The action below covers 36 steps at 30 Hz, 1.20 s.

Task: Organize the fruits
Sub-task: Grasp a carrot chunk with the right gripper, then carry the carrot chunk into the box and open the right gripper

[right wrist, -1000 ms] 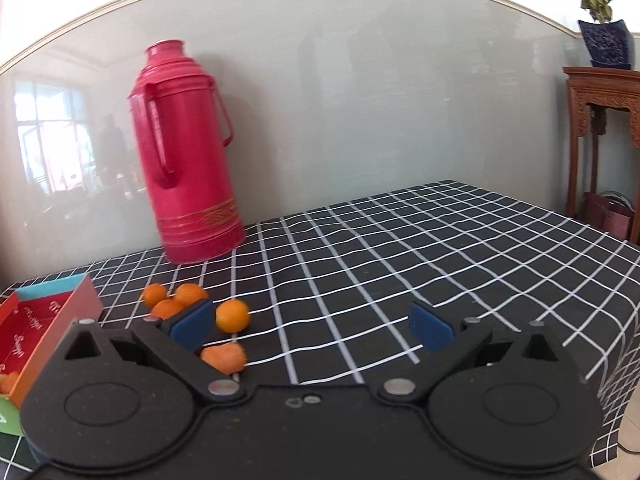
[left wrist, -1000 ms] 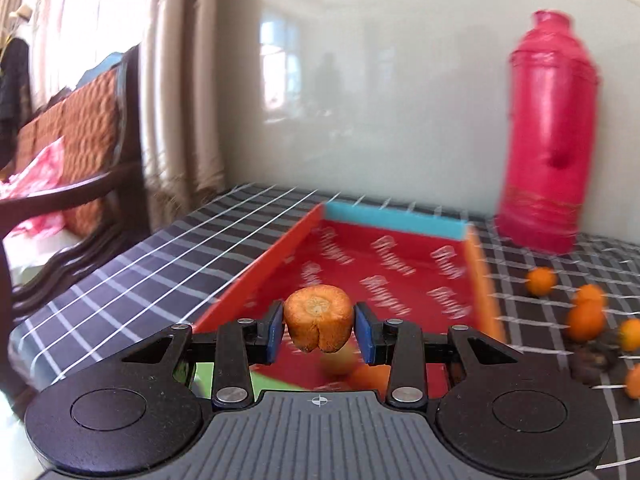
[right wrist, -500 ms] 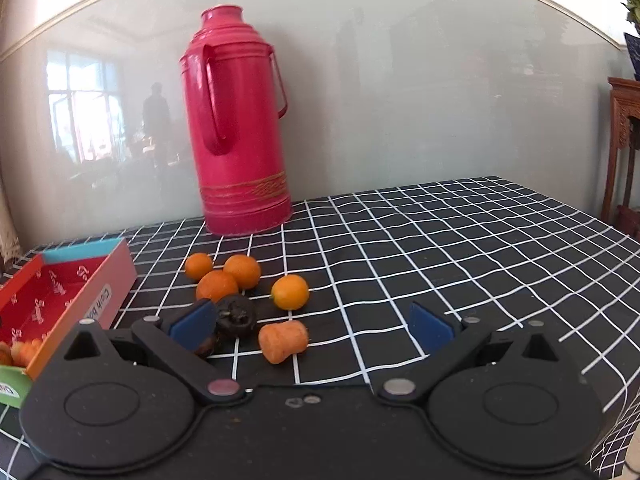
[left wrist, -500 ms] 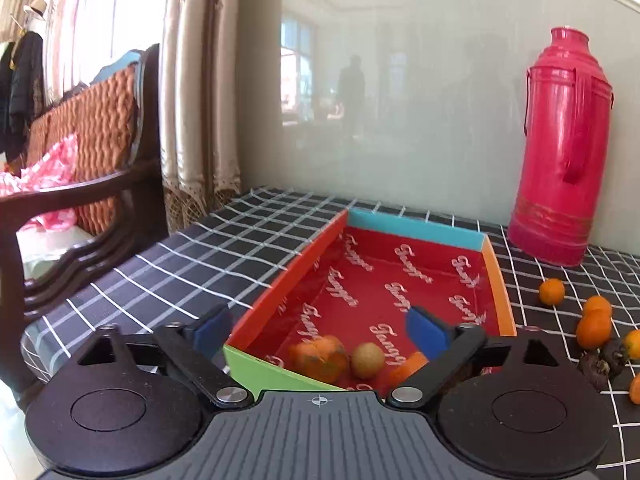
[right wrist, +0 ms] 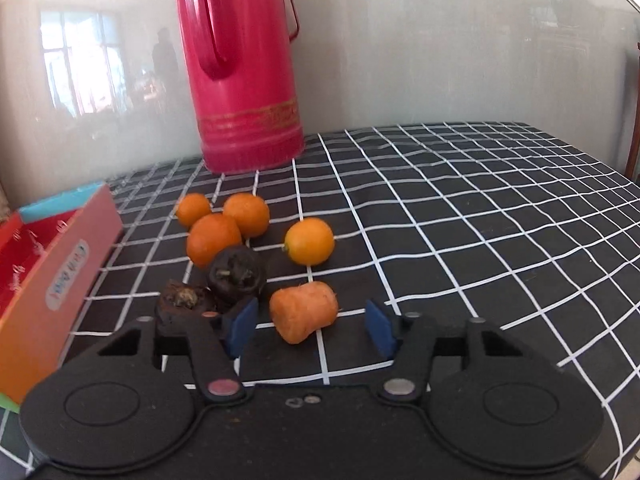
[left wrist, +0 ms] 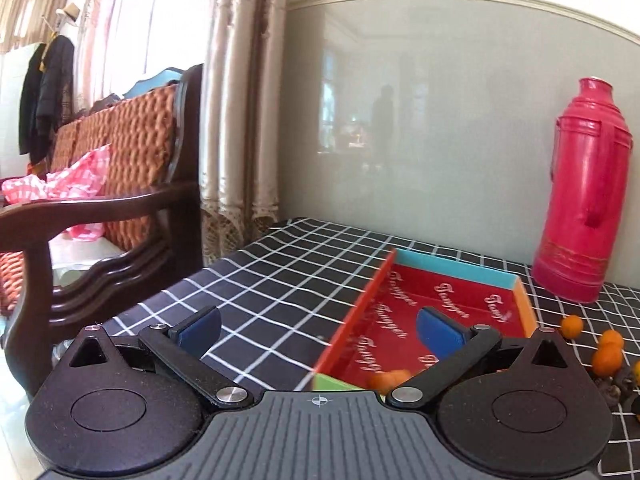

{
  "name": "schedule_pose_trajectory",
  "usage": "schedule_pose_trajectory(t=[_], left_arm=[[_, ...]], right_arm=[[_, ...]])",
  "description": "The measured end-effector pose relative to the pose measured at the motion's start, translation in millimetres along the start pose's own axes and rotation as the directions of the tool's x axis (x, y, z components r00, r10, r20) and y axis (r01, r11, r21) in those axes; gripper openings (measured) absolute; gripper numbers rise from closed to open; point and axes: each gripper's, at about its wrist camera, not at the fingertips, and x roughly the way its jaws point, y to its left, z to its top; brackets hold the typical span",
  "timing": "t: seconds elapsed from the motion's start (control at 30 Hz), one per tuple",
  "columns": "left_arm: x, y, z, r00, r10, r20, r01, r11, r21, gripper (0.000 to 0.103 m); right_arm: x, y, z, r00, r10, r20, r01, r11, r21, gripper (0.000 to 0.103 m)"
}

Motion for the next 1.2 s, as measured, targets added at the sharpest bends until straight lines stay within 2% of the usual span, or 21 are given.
schedule_pose_trajectory(t=[0.1,0.17,0.33,0.47,0.57,0.67,0.77,0.87,0.93,1.1,1.2], left_arm=[[2.8,13.6,1.1,1.000,0.023,-0.005,-0.023,1.000,-0.020,0.103],[4.9,21.7,1.4,0.999,0.038,-0.010,-0.038,0.999,-0.033,0.103],[9.3,37.3,1.5,0.998,0.062,-0.026,-0.064,0.996,-0.067,0.103],[9.5,44.5,0.8,0.997,0.069,-0.033,-0.071,0.994,-0.087,0.103],[10.3,49.6,-0.3,0.996,0.077,-0.039,-0.080,0.993,-0.092,0.103],[10.9,53.6,-2.0,0.995,0.091,-0.041,-0.094,0.992,-0.086,0.103],[11.1,58.6,-3.6,0.993,0.108,-0.042,-0.111,0.991,-0.076,0.103],[10.0,66.4,-4.7,0.991,0.126,-0.040,-0.128,0.989,-0.071,0.103],[10.2,70.9,-5.4,0.990,0.137,-0.043,-0.139,0.988,-0.072,0.103],[12.1,82.7,-5.6,0.987,0.155,-0.050,-0.159,0.983,-0.087,0.103],[12.6,85.7,-6.1,0.986,0.157,-0.054,-0.161,0.982,-0.095,0.103]], right_arm=[[2.7,4.5,0.8,1.000,-0.022,0.001,0.022,0.999,-0.026,0.045],[2.3,10.2,1.3,0.999,-0.032,0.005,0.032,0.997,-0.067,0.028],[-8.3,18.5,-0.8,0.999,-0.019,0.029,0.022,0.995,-0.098,0.028],[-31.5,23.5,2.7,0.992,0.072,0.106,-0.063,0.994,-0.085,0.028],[-47.6,32.9,6.1,0.969,0.197,0.151,-0.187,0.979,-0.077,0.028],[-60.0,49.0,7.9,0.927,0.328,0.181,-0.313,0.944,-0.107,0.028],[-66.9,71.0,6.6,0.887,0.424,0.182,-0.396,0.902,-0.170,0.028],[-71.8,94.4,0.3,0.860,0.488,0.149,-0.449,0.863,-0.231,0.028],[-72.3,107.6,-5.0,0.852,0.509,0.122,-0.465,0.843,-0.271,0.028],[-70.1,127.4,-13.9,0.851,0.520,0.072,-0.472,0.818,-0.329,0.029],[-75.1,132.5,-17.8,0.856,0.512,0.070,-0.460,0.817,-0.348,0.034]])
